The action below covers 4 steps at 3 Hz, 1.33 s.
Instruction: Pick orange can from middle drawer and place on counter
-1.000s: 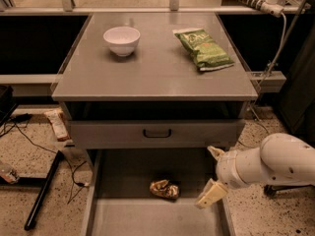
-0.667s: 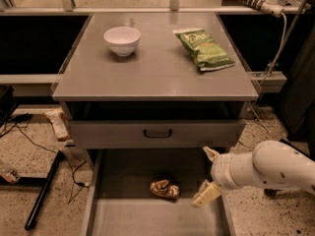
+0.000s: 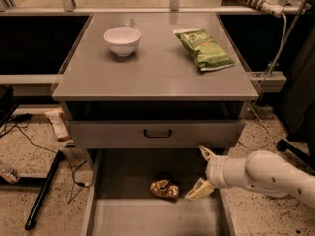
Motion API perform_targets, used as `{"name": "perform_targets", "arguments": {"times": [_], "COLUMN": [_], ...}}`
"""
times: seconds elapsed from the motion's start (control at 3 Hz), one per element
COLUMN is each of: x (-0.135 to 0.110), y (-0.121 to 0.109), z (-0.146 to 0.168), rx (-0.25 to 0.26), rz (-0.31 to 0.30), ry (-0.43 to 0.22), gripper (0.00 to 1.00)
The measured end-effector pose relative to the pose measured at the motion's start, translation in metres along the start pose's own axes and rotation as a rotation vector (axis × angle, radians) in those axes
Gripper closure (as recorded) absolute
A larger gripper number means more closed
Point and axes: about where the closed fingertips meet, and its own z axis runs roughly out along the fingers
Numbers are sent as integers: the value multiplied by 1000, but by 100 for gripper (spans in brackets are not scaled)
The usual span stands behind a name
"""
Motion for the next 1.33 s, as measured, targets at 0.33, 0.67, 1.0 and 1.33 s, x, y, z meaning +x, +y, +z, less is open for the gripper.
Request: {"name": "perform_targets", "arguments": {"times": [0.33, 0.67, 1.0, 1.33], "x": [0, 18, 36, 41], "y": [0, 25, 52, 63], "z": [0, 15, 38, 57], "rx": [0, -10, -23, -30], "rz": [0, -22, -79, -145], "ry": [0, -9, -22, -35], "gripper": [0, 0, 0, 0]}}
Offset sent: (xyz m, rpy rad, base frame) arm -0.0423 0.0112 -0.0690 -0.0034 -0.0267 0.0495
